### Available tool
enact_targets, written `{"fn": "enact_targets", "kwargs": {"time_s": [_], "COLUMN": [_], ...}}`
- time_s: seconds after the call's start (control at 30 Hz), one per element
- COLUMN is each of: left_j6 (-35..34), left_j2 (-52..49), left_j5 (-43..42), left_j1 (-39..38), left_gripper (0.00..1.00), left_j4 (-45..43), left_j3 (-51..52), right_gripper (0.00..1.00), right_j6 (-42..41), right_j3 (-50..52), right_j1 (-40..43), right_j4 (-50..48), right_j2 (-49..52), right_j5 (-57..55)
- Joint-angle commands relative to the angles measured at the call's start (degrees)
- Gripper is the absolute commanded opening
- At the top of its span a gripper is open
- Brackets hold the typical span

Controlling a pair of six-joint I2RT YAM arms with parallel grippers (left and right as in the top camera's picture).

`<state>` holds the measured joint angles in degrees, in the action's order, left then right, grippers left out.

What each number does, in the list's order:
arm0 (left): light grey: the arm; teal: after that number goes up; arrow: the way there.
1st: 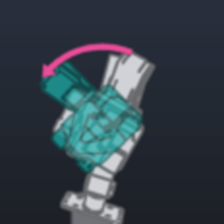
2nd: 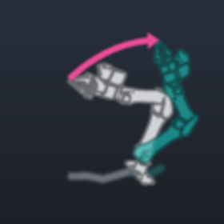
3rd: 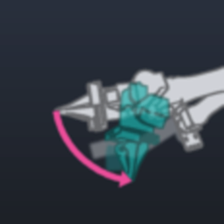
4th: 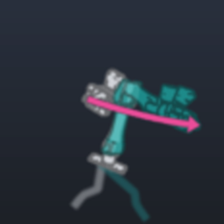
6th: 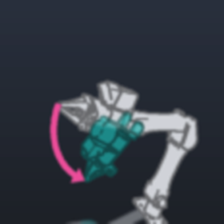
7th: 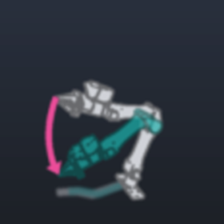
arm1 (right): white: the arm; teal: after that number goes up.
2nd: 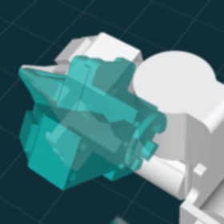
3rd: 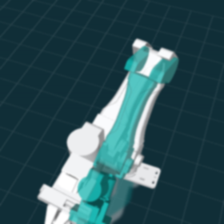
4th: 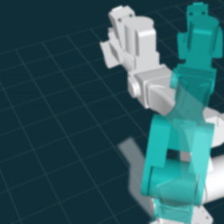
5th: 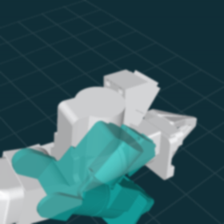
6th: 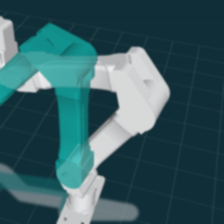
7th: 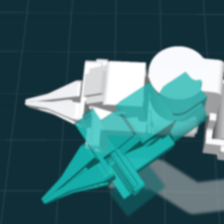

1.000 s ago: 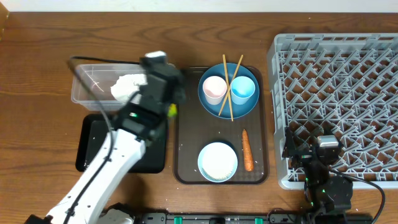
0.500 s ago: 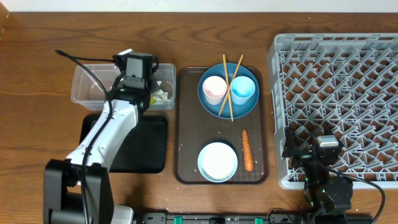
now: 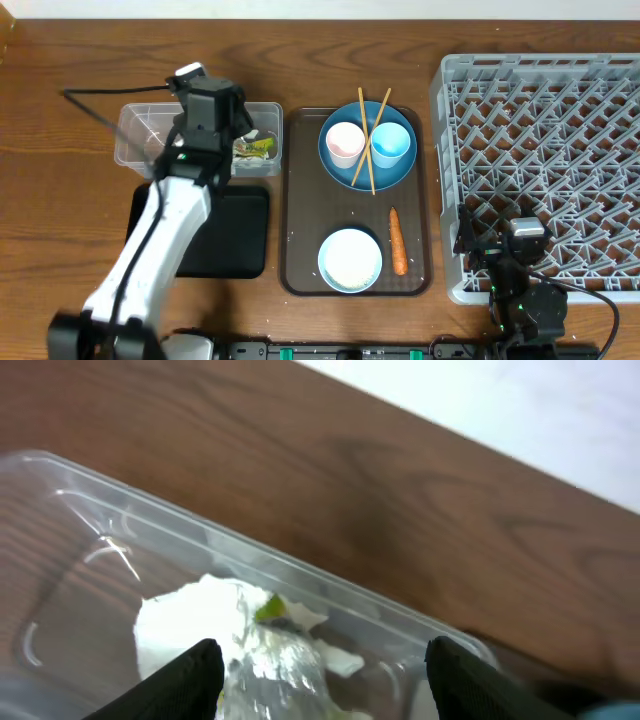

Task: Sort waste into correct bins and load items into the dishwasher rack
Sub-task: 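Carry the snack packet into the clear bin and release it, then reach the left gripper to the white rice bowl and grip its rim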

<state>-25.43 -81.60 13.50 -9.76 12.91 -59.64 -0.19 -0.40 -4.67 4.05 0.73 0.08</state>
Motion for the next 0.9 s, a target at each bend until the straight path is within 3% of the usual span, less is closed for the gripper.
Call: {"fn": "enact_targets", "kwargs": {"time_s": [0.0,0.13,0.27,0.5,0.73,0.87], "left_j6": [1.0,-0.2,-0.3,-0.4,-5.0,-6.9], "left_j2": [6.0,12.5,16.5,15.4,8.2,3.0], "left_j5": [-8.1,-20.1,-26.4,-26.3,-18.3,-18.3], "left_j1": [0.0,-1.2,-6.0,-20.8,-32.5,-36.5], "left_gripper": [0.68,0.67,0.63,0.55,0.56,0.56], "left_j4": [4.2,15.3,27.0,36.2,39.0,38.9], "left_j3": [-0.4,-0.4,-0.4,-0.3,-0.2,-0.2], "right_gripper": [0.99,0.99,0.99,0.99,0.99,0.99], "right_j6": [0.3,0.3,0.3,0.3,0.3,0.3], "right_j3": [0.1,0.1,0.1,0.1,0.1,0.1], "right_j1": [1.0,1.0,1.0,1.0,1.0,1.0], "right_j4": [0.2,0.2,0.2,0.2,0.2,0.2], "right_j2": [-0.1,-0.1,-0.1,-0.1,-0.1,-0.1], "right_j5": [0.2,0.2,0.2,0.2,0.2,0.2]}}
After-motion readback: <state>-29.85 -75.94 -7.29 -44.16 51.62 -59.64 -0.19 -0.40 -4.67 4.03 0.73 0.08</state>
